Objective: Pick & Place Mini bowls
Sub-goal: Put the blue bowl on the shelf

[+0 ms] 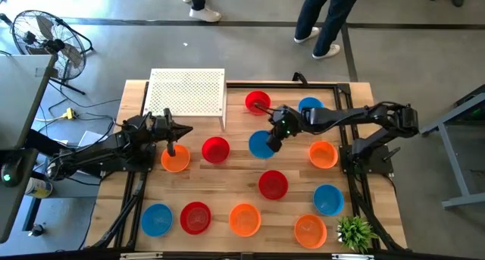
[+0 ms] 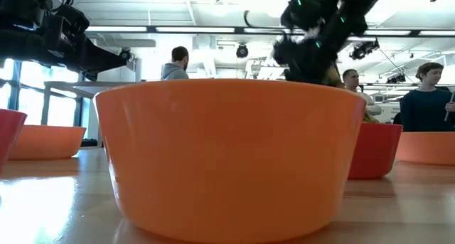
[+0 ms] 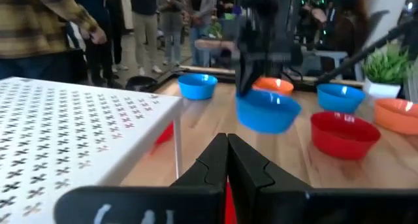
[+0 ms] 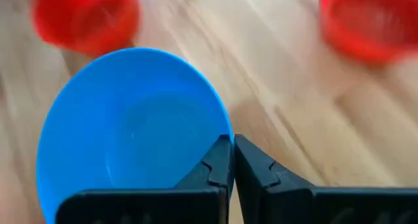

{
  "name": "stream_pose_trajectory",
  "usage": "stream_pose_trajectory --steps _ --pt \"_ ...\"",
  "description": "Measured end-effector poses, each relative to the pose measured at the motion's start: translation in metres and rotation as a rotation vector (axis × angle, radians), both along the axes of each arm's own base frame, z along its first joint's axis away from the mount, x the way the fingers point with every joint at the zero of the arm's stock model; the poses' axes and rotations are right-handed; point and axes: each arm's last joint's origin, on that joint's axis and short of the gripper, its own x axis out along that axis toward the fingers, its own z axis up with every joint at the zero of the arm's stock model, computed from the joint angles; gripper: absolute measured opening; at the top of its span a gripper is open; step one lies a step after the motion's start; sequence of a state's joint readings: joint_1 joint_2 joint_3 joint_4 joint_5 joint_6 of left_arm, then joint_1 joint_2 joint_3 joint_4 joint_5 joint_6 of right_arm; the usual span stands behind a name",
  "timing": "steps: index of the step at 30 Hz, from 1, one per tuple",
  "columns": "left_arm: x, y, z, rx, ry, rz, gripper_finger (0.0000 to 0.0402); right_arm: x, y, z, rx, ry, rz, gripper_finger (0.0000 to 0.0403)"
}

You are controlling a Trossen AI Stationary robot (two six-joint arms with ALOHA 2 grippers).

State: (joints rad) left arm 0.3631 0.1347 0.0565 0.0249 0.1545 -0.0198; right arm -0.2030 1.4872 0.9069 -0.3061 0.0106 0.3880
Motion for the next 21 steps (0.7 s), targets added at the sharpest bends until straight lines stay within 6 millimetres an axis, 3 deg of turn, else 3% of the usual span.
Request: stream_pose_trajectory --steps 7,14,21 --pt "0.017 -0.006 0.004 0.025 0.142 -0.072 0.0001 0.041 0.008 0.036 -0.090 -0.033 0.081 0.0002" --pt "0.045 -0.018 0.026 0.113 0.245 -0.128 0.0001 0.081 0.008 0.026 -0.070 -0.014 0.171 0.0001" --pt "0.074 -0.033 0.048 0.157 0.338 -0.206 0.0001 0.094 0.006 0.026 -0.059 -0.024 0.194 0.0001"
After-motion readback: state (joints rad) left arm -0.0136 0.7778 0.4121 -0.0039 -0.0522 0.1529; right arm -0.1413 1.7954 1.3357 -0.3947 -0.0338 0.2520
